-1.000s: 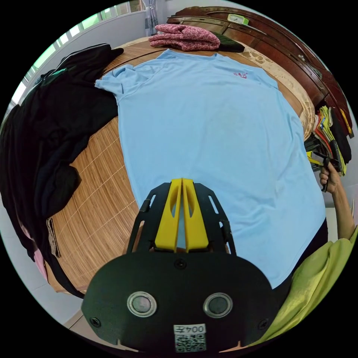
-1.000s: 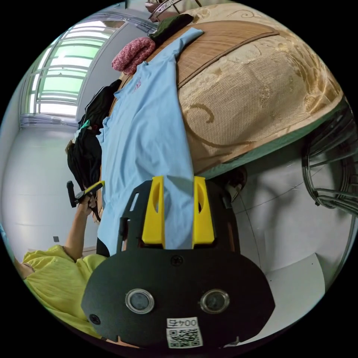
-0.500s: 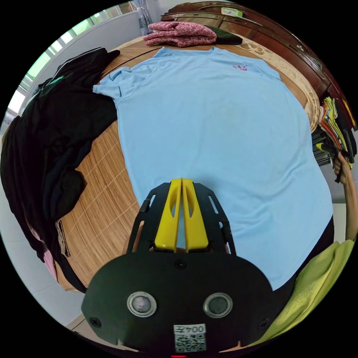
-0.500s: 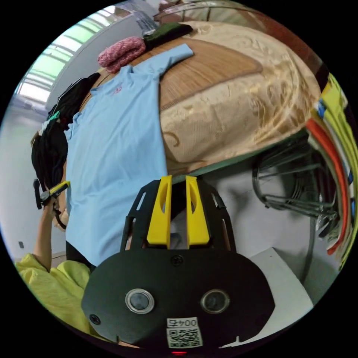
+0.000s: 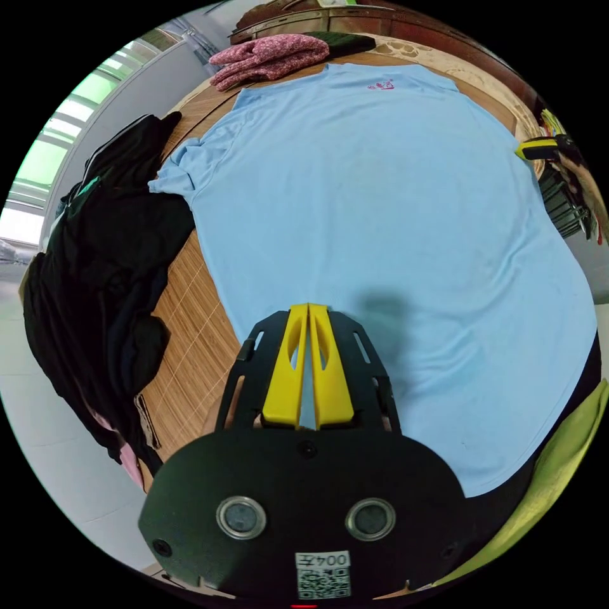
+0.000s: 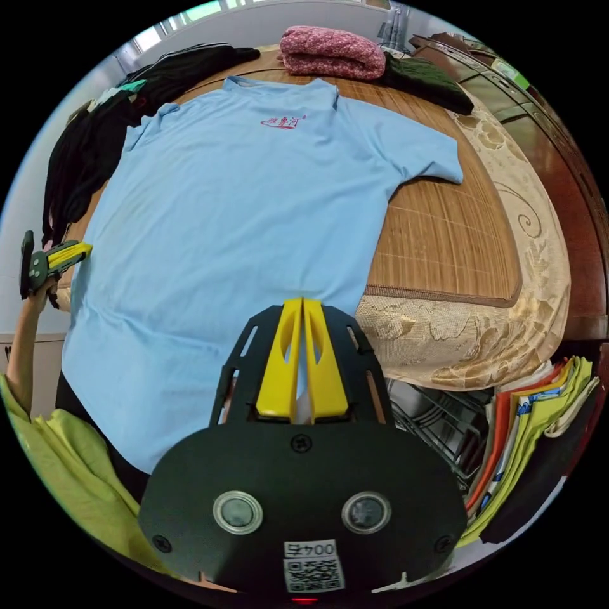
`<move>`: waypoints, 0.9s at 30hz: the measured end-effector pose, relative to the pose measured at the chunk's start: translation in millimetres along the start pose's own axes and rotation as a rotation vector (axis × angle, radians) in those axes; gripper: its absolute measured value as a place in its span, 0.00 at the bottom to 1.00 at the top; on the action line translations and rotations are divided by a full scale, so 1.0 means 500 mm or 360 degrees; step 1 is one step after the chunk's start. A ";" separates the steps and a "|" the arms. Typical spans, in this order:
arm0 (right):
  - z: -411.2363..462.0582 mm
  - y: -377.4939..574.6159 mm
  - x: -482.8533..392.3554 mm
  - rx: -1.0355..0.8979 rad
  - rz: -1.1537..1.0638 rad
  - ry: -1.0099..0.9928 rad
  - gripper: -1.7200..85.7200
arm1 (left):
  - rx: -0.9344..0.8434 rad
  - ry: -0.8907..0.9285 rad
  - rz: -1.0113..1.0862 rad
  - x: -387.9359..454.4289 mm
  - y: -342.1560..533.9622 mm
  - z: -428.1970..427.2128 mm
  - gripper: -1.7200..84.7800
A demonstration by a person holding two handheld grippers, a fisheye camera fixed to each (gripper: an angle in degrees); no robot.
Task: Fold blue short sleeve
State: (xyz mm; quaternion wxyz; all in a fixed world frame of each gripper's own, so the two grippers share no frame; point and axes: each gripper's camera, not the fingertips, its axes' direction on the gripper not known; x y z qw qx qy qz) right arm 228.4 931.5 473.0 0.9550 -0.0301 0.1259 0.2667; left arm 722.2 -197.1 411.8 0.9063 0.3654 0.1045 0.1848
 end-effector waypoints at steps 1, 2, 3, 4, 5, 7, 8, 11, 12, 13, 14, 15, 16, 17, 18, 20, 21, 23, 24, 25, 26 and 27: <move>-0.005 0.002 0.012 0.0002 -0.0005 -0.0038 0.01 | -0.0001 0.0003 0.0009 0.001 -0.001 -0.001 0.02; -0.018 0.003 0.027 -0.0009 -0.0006 -0.0073 0.02 | -0.0003 0.0002 0.0019 0.002 -0.002 -0.002 0.02; -0.028 0.004 0.035 0.0006 -0.0007 -0.0074 0.02 | -0.0013 0.0001 0.0033 0.003 -0.005 -0.003 0.02; -0.060 0.008 0.054 0.0123 0.0015 -0.0064 0.02 | -0.0025 -0.0004 0.0048 0.006 -0.009 -0.005 0.02; -0.096 0.012 0.080 0.0283 0.0069 -0.0086 0.03 | -0.0032 -0.0008 0.0056 0.007 -0.011 -0.005 0.02; -0.138 0.009 0.129 0.0489 0.0132 -0.0197 0.08 | -0.0055 -0.0018 0.0053 0.010 -0.017 -0.007 0.02; -0.154 0.001 0.174 0.0586 0.0223 -0.0306 0.12 | -0.0060 -0.0017 0.0048 0.010 -0.018 -0.008 0.02; -0.146 -0.034 0.308 0.0628 0.0496 -0.0755 0.18 | -0.0070 -0.0003 0.0024 0.007 -0.021 -0.009 0.02; -0.139 -0.039 0.335 0.0648 0.0560 -0.0848 0.18 | -0.0069 0.0009 0.0014 0.005 -0.021 -0.010 0.02; -0.119 -0.047 0.389 0.0684 0.0707 -0.1023 0.18 | -0.0067 0.0024 0.0000 0.001 -0.021 -0.010 0.02; -0.097 -0.054 0.435 0.0732 0.0825 -0.1171 0.18 | -0.0068 0.0031 -0.0004 -0.001 -0.021 -0.010 0.02; -0.085 -0.058 0.455 0.0737 0.0880 -0.1232 0.19 | -0.0072 0.0043 -0.0010 -0.004 -0.021 -0.011 0.02; -0.060 -0.066 0.489 0.0743 0.0990 -0.1340 0.20 | -0.0075 0.0052 -0.0013 -0.006 -0.022 -0.011 0.02; -0.035 -0.070 0.516 0.0756 0.1101 -0.1442 0.21 | -0.0077 0.0054 -0.0010 -0.007 -0.022 -0.011 0.02; -0.022 -0.072 0.527 0.0762 0.1147 -0.1492 0.22 | -0.0080 0.0057 -0.0007 -0.008 -0.023 -0.010 0.02; 0.014 -0.079 0.559 0.0782 0.1287 -0.1606 0.23 | -0.0079 0.0062 -0.0004 -0.011 -0.022 -0.010 0.02; 0.020 -0.082 0.564 0.0786 0.1310 -0.1615 0.23 | -0.0075 0.0067 -0.0006 -0.013 -0.021 -0.010 0.02; 0.035 -0.097 0.576 0.0782 0.1366 -0.1586 0.24 | -0.0066 0.0077 -0.0008 -0.017 -0.019 -0.009 0.02; 0.037 -0.102 0.578 0.0783 0.1370 -0.1576 0.24 | -0.0062 0.0091 -0.0012 -0.021 -0.018 -0.008 0.02; 0.041 -0.111 0.581 0.0792 0.1380 -0.1581 0.24 | -0.0061 0.0108 -0.0018 -0.026 -0.017 -0.007 0.02; 0.046 -0.123 0.582 0.0766 0.1380 -0.1582 0.24 | -0.0060 0.0116 -0.0018 -0.028 -0.016 -0.007 0.02; 0.048 -0.129 0.583 0.0743 0.1378 -0.1570 0.24 | -0.0060 0.0131 -0.0017 -0.033 -0.016 -0.006 0.02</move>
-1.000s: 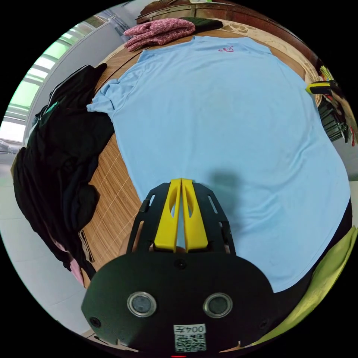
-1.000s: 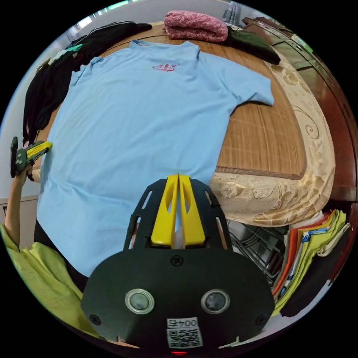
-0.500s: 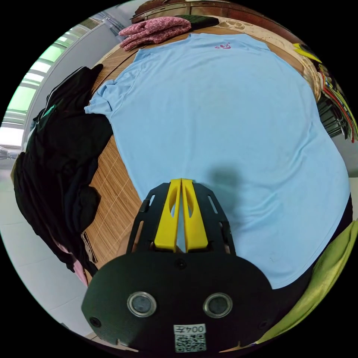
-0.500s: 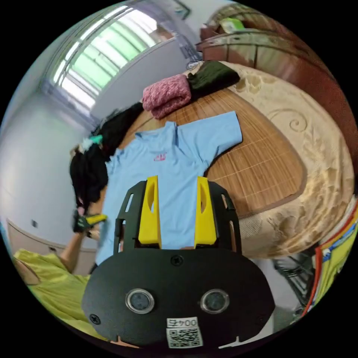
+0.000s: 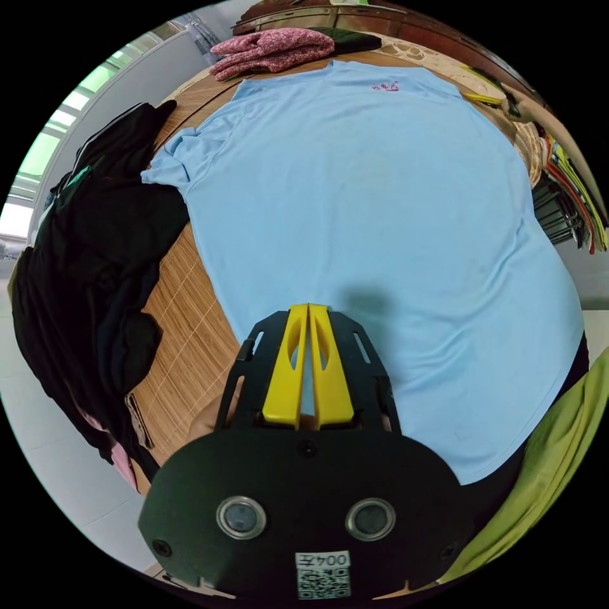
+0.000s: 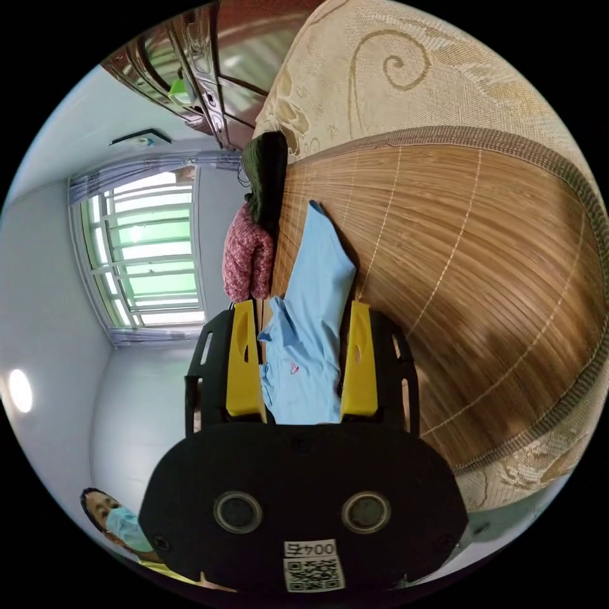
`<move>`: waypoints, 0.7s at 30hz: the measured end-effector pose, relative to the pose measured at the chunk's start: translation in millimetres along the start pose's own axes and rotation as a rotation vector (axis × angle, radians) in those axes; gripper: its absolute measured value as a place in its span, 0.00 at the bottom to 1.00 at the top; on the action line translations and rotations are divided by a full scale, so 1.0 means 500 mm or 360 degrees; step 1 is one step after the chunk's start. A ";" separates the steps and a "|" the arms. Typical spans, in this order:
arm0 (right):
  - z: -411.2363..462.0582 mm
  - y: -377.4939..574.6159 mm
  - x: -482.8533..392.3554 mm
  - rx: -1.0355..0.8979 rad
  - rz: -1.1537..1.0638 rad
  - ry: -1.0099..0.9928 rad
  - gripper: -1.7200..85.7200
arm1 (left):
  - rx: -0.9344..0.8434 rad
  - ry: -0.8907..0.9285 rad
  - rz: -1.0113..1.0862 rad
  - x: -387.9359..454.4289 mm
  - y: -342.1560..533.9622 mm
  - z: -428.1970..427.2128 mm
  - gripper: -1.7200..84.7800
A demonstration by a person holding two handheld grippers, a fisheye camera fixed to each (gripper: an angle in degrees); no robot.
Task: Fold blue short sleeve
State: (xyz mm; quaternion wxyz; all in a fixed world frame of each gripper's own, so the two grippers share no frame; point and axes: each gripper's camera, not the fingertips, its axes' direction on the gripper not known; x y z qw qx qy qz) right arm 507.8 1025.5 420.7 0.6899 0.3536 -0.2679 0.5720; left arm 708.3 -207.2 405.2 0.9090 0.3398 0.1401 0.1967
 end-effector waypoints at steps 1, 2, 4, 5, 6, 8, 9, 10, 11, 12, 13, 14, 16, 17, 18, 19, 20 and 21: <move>0.009 -0.007 -0.004 -0.0017 -0.0007 0.0052 0.23 | -0.0002 0.0015 -0.0001 -0.005 0.000 0.001 0.02; 0.018 -0.012 -0.008 -0.0031 -0.0007 0.0090 0.22 | -0.0004 0.0022 -0.0002 -0.007 0.000 0.001 0.02; 0.030 -0.019 -0.013 -0.0030 -0.0005 0.0089 0.20 | -0.0018 0.0056 -0.0023 -0.017 -0.001 0.003 0.02; 0.039 -0.023 -0.017 -0.0027 -0.0005 0.0083 0.19 | -0.0022 0.0062 -0.0026 -0.019 -0.001 0.003 0.02; 0.043 -0.025 -0.020 -0.0026 -0.0005 0.0086 0.19 | -0.0026 0.0071 -0.0028 -0.022 -0.001 0.004 0.02; 0.064 -0.028 -0.029 -0.0017 -0.0010 0.0095 0.16 | -0.0026 0.0079 -0.0028 -0.026 0.000 0.005 0.02; 0.070 -0.028 -0.032 -0.0018 -0.0013 0.0096 0.15 | -0.0022 0.0083 -0.0028 -0.029 0.002 0.006 0.02; 0.082 -0.028 -0.039 -0.0029 -0.0028 0.0087 0.15 | -0.0018 0.0089 -0.0030 -0.032 0.004 0.007 0.02; 0.092 -0.025 -0.046 -0.0020 -0.0034 0.0084 0.14 | -0.0015 0.0093 -0.0032 -0.033 0.006 0.007 0.02; 0.097 -0.023 -0.051 -0.0014 -0.0038 0.0081 0.13 | -0.0008 0.0102 -0.0038 -0.036 0.009 0.008 0.02; 0.106 -0.017 -0.064 -0.0011 -0.0056 0.0089 0.11 | -0.0001 0.0110 -0.0044 -0.039 0.011 0.008 0.02; 0.112 -0.007 -0.087 0.0017 -0.0122 0.0103 0.08 | 0.0001 0.0115 -0.0048 -0.041 0.013 0.009 0.02; 0.121 0.010 -0.132 0.0066 -0.0221 0.0153 0.03 | 0.0009 0.0125 -0.0059 -0.045 0.018 0.010 0.02; 0.131 0.022 -0.172 0.0067 -0.0313 0.0214 0.03 | 0.0012 0.0126 -0.0061 -0.046 0.019 0.010 0.02; 0.138 0.029 -0.194 0.0062 -0.0366 0.0251 0.02 | 0.0016 0.0131 -0.0068 -0.048 0.022 0.011 0.02; 0.154 0.047 -0.244 0.0049 -0.0492 0.0337 0.02 | 0.0022 0.0139 -0.0079 -0.050 0.025 0.011 0.02; 0.174 0.068 -0.299 0.0020 -0.0654 0.0413 0.02 | 0.0026 0.0143 -0.0084 -0.051 0.026 0.012 0.02; 0.185 0.080 -0.328 -0.0001 -0.0744 0.0446 0.02 | 0.0032 0.0150 -0.0094 -0.054 0.029 0.012 0.02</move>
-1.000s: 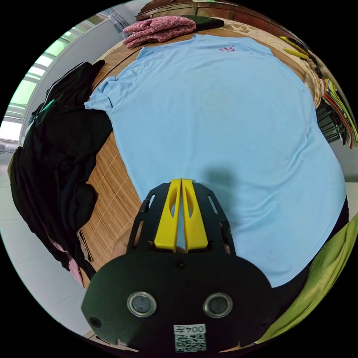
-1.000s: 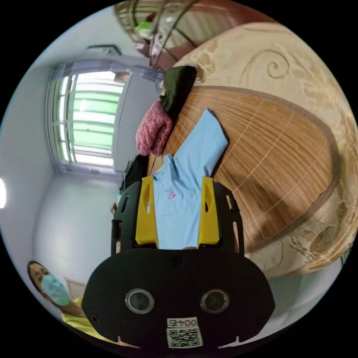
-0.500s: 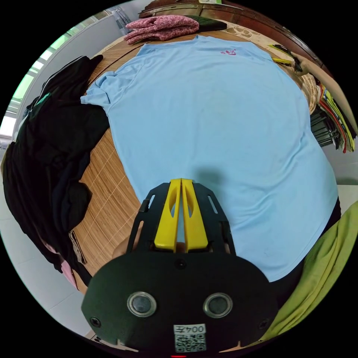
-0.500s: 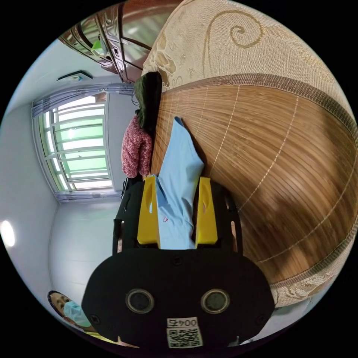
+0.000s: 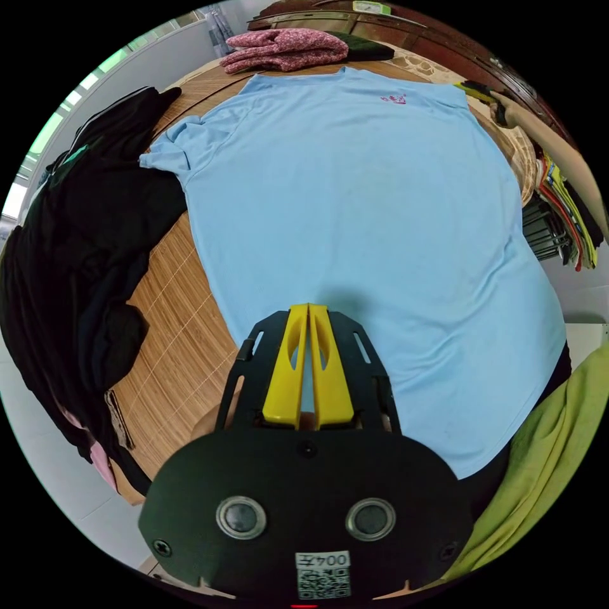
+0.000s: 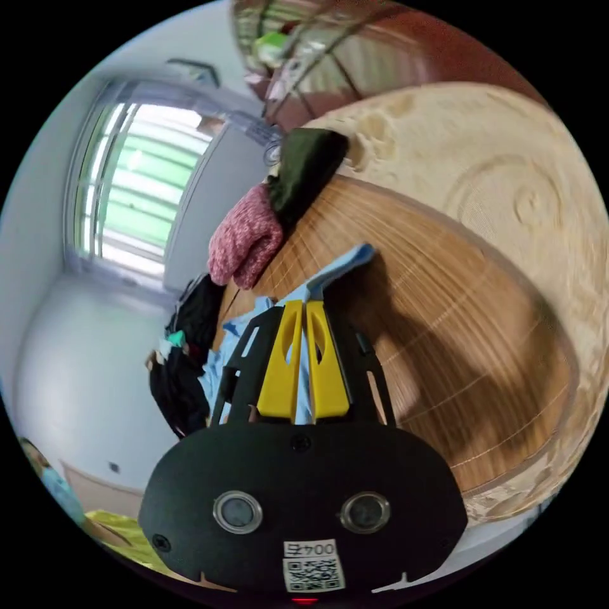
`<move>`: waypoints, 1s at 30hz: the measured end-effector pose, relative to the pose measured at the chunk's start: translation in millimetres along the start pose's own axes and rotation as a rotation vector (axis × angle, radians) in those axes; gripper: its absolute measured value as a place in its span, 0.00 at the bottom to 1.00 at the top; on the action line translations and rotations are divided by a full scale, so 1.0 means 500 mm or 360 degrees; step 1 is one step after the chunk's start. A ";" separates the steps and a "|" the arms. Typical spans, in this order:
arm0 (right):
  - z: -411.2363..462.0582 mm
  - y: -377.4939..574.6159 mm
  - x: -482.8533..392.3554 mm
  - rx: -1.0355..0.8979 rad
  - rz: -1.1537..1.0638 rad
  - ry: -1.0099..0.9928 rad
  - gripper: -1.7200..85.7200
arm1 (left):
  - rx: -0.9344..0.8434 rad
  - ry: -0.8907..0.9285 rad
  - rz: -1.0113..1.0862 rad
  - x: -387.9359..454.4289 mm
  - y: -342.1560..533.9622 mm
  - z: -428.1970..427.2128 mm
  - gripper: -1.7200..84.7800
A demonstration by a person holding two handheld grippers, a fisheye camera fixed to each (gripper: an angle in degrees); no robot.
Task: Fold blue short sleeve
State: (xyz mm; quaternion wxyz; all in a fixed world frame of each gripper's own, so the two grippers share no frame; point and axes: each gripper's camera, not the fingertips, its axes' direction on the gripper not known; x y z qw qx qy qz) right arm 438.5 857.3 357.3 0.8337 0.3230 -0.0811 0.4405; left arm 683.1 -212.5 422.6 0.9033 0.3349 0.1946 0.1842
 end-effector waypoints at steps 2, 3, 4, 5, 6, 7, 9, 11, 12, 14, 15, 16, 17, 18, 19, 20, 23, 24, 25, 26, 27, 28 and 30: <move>0.021 0.003 -0.152 -0.0092 -0.0437 0.0191 0.01 | 0.0011 0.0000 -0.0006 -0.001 0.005 0.000 0.02; 0.028 0.008 -0.193 -0.0111 -0.0561 0.0265 0.01 | 0.0018 -0.0004 -0.0009 -0.001 0.008 0.000 0.02; 0.046 0.027 -0.276 -0.0144 -0.0811 0.0426 0.01 | 0.0025 -0.0012 -0.0009 0.000 0.011 0.000 0.02; 0.066 0.057 -0.359 -0.0167 -0.1072 0.0571 0.01 | 0.0028 -0.0016 -0.0009 0.001 0.012 0.000 0.02; 0.078 0.075 -0.399 -0.0178 -0.1199 0.0642 0.01 | 0.0032 -0.0021 -0.0011 0.002 0.014 0.000 0.02; 0.107 0.118 -0.474 -0.0211 -0.1445 0.0772 0.01 | 0.0037 -0.0026 -0.0015 0.002 0.017 0.000 0.02; 0.161 0.194 -0.569 -0.0286 -0.1780 0.0946 0.01 | 0.0047 -0.0031 -0.0021 0.003 0.021 0.000 0.02; 0.256 0.311 -0.650 -0.0430 -0.2157 0.1150 0.02 | 0.0056 -0.0033 -0.0029 0.003 0.024 0.000 0.02; 0.282 0.340 -0.661 -0.0456 -0.2237 0.1216 0.02 | 0.0060 -0.0034 -0.0035 0.003 0.026 0.000 0.02; 0.372 0.445 -0.678 -0.0455 -0.2502 0.1436 0.03 | 0.0064 -0.0037 -0.0039 0.003 0.028 -0.001 0.02; 0.388 0.463 -0.679 -0.0421 -0.2523 0.1472 0.03 | 0.0066 -0.0038 -0.0041 0.004 0.029 -0.001 0.02; 0.415 0.487 -0.680 -0.0403 -0.2521 0.1520 0.04 | 0.0067 -0.0037 -0.0042 0.004 0.030 -0.001 0.02; 0.436 0.496 -0.684 -0.0467 -0.2447 0.1516 0.08 | 0.0066 -0.0036 -0.0041 0.004 0.031 -0.002 0.02; 0.441 0.495 -0.687 -0.0506 -0.2381 0.1486 0.11 | 0.0065 -0.0031 -0.0040 0.004 0.032 -0.002 0.02; 0.446 0.486 -0.693 -0.0579 -0.2211 0.1406 0.18 | 0.0065 -0.0024 -0.0042 0.003 0.033 -0.003 0.02; 0.444 0.477 -0.697 -0.0654 -0.2061 0.1325 0.25 | 0.0065 -0.0020 -0.0043 0.003 0.034 -0.003 0.02; 0.414 0.465 -0.695 -0.0776 -0.1766 0.1079 0.26 | 0.0071 -0.0008 -0.0047 0.003 0.038 -0.004 0.02; 0.404 0.462 -0.691 -0.0785 -0.1686 0.1022 0.25 | 0.0076 -0.0008 -0.0045 0.005 0.040 -0.005 0.02; 0.386 0.456 -0.678 -0.0819 -0.1498 0.0903 0.24 | 0.0082 -0.0008 -0.0046 0.006 0.043 -0.006 0.02; 0.373 0.450 -0.656 -0.0889 -0.1289 0.0809 0.23 | 0.0086 -0.0008 -0.0050 0.007 0.044 -0.006 0.02; 0.368 0.450 -0.643 -0.0935 -0.1199 0.0759 0.22 | 0.0092 -0.0011 -0.0052 0.009 0.047 -0.007 0.02; 0.358 0.452 -0.618 -0.1029 -0.1046 0.0652 0.19 | 0.0099 -0.0026 -0.0043 0.014 0.049 -0.008 0.02; 0.342 0.463 -0.583 -0.1120 -0.0874 0.0517 0.13 | 0.0101 -0.0065 -0.0023 0.025 0.051 -0.010 0.02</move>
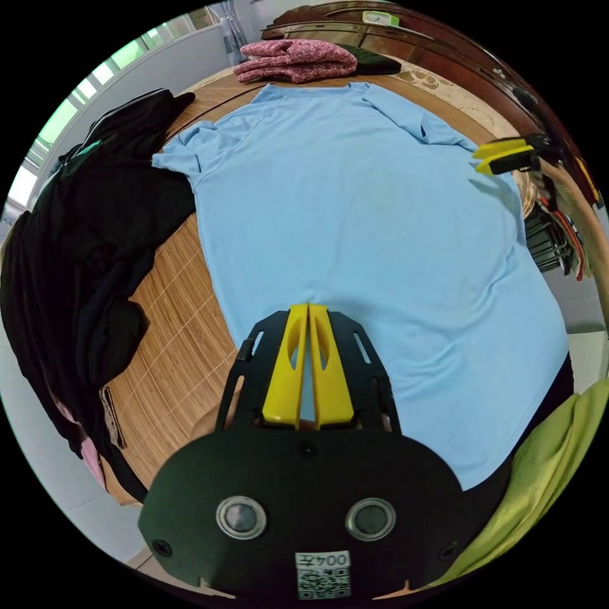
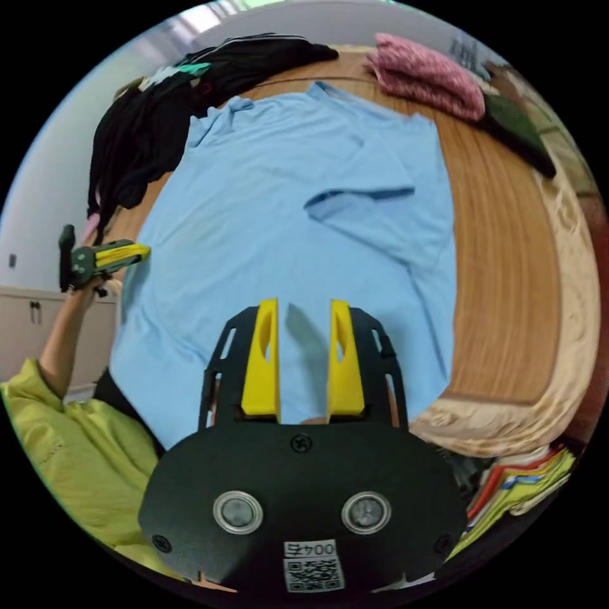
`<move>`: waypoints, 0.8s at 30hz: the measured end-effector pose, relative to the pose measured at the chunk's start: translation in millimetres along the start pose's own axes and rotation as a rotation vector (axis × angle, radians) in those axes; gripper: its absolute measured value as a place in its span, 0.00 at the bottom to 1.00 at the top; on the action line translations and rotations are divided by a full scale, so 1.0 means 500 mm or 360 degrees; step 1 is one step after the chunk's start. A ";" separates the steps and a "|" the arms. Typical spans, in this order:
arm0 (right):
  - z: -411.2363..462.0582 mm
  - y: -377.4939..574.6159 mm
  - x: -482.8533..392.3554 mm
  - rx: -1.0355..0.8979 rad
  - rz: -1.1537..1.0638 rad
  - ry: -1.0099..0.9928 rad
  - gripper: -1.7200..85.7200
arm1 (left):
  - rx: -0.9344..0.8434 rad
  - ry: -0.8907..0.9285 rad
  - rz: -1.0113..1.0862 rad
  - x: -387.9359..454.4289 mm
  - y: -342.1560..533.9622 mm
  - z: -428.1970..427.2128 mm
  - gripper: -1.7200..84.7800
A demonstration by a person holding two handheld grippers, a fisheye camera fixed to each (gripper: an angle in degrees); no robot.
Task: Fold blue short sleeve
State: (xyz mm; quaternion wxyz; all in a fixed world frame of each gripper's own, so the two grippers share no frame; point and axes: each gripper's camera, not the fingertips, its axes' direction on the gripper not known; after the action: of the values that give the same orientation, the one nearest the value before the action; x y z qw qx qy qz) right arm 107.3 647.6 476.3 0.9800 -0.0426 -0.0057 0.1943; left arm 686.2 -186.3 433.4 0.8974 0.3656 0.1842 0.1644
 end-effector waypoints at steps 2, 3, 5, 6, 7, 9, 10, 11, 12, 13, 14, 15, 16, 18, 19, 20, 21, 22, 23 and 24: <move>0.017 0.040 0.015 0.0005 0.0110 -0.0052 0.05 | -0.0008 -0.0057 0.0030 0.014 0.000 -0.002 0.02; 0.023 0.048 0.016 -0.0002 0.0136 -0.0024 0.04 | -0.0014 -0.0101 0.0051 0.025 -0.001 -0.003 0.02; 0.029 0.077 -0.002 0.0140 0.0115 0.0061 0.02 | -0.0025 -0.0168 0.0089 0.041 -0.001 -0.004 0.02; 0.031 0.082 -0.011 0.0163 0.0092 0.0107 0.02 | -0.0029 -0.0207 0.0108 0.051 -0.001 -0.005 0.02; 0.036 0.090 -0.031 0.0197 0.0020 0.0226 0.02 | -0.0032 -0.0241 0.0123 0.059 -0.001 -0.005 0.02; 0.045 0.101 -0.061 0.0237 -0.0060 0.0403 0.02 | -0.0038 -0.0283 0.0141 0.069 0.000 -0.006 0.02; 0.051 0.107 -0.075 0.0261 -0.0069 0.0489 0.02 | -0.0036 -0.0299 0.0136 0.073 0.001 -0.006 0.02; 0.054 0.114 -0.082 0.0285 -0.0048 0.0531 0.02 | -0.0035 -0.0303 0.0131 0.074 0.002 -0.006 0.02; 0.054 0.117 -0.082 0.0299 -0.0030 0.0532 0.02 | -0.0032 -0.0305 0.0125 0.075 0.003 -0.007 0.02; 0.052 0.125 -0.077 0.0330 -0.0004 0.0490 0.03 | -0.0031 -0.0300 0.0120 0.075 0.005 -0.008 0.02; 0.047 0.133 -0.066 0.0356 0.0013 0.0400 0.05 | -0.0031 -0.0296 0.0117 0.075 0.006 -0.009 0.02; 0.045 0.136 -0.057 0.0363 0.0027 0.0329 0.06 | -0.0030 -0.0288 0.0113 0.074 0.008 -0.010 0.02; 0.037 0.142 -0.035 0.0376 0.0063 0.0148 0.08 | -0.0025 -0.0284 0.0112 0.073 0.010 -0.011 0.02; 0.016 0.149 -0.003 0.0439 0.0123 0.0007 0.11 | -0.0013 -0.0281 0.0109 0.072 0.014 -0.011 0.02; -0.005 0.154 0.014 0.0538 0.0160 0.0066 0.12 | -0.0005 -0.0277 0.0099 0.070 0.016 -0.012 0.02; -0.025 0.155 0.029 0.0600 0.0208 0.0176 0.12 | -0.0002 -0.0276 0.0095 0.070 0.017 -0.012 0.02; -0.035 0.152 0.038 0.0614 0.0239 0.0232 0.12 | 0.0001 -0.0273 0.0086 0.067 0.018 -0.012 0.02; -0.050 0.143 0.055 0.0627 0.0285 0.0340 0.11 | -0.0001 -0.0269 0.0075 0.065 0.019 -0.012 0.02; -0.058 0.130 0.070 0.0617 0.0293 0.0432 0.09 | -0.0003 -0.0267 0.0069 0.064 0.019 -0.012 0.02; -0.059 0.123 0.076 0.0603 0.0285 0.0467 0.07 | -0.0007 -0.0266 0.0058 0.062 0.018 -0.012 0.02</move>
State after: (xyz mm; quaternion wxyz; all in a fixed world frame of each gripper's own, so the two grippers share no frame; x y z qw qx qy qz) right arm 120.0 716.2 441.3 0.9397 0.1137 0.1770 0.2697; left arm 709.0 -163.2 429.5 0.9073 0.3795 0.1016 0.1501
